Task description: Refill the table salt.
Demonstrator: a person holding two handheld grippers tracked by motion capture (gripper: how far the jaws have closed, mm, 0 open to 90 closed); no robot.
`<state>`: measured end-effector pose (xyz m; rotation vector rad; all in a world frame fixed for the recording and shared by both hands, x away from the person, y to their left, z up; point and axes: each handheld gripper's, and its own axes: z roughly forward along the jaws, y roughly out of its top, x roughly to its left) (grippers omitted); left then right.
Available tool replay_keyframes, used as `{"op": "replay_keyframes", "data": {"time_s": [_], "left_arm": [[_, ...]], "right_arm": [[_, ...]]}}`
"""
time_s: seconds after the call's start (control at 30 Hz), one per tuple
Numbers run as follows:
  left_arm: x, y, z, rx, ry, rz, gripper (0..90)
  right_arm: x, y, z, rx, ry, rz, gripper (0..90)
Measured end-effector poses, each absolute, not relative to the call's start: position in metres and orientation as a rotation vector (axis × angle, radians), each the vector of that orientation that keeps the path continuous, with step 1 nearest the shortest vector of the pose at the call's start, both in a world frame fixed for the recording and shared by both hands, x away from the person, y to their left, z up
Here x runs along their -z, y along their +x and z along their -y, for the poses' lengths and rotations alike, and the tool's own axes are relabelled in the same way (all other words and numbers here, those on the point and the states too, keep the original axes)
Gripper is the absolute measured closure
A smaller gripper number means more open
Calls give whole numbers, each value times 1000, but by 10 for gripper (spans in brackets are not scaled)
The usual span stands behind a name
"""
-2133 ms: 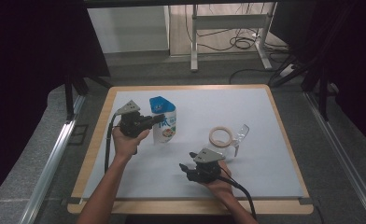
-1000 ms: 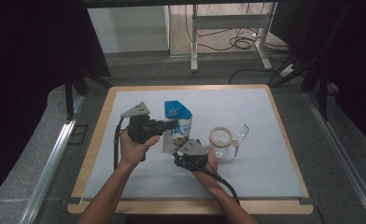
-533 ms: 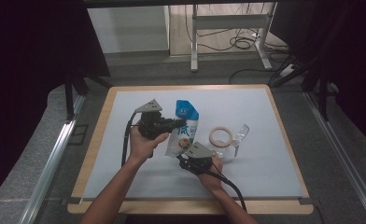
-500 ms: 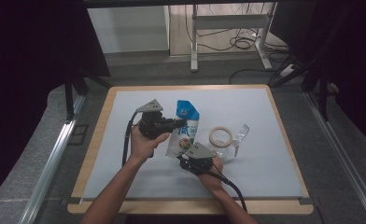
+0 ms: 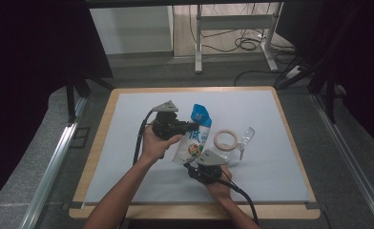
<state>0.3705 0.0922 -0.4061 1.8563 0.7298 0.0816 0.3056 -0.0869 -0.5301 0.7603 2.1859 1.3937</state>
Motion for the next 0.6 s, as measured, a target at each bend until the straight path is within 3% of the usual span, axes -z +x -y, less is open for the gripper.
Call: {"op": "replay_keyframes", "data": {"time_s": [0.6], "left_arm": [[406, 379, -65, 0, 1923, -639, 900]], "right_arm": [[533, 294, 101, -1400, 815, -2135, 575]]}}
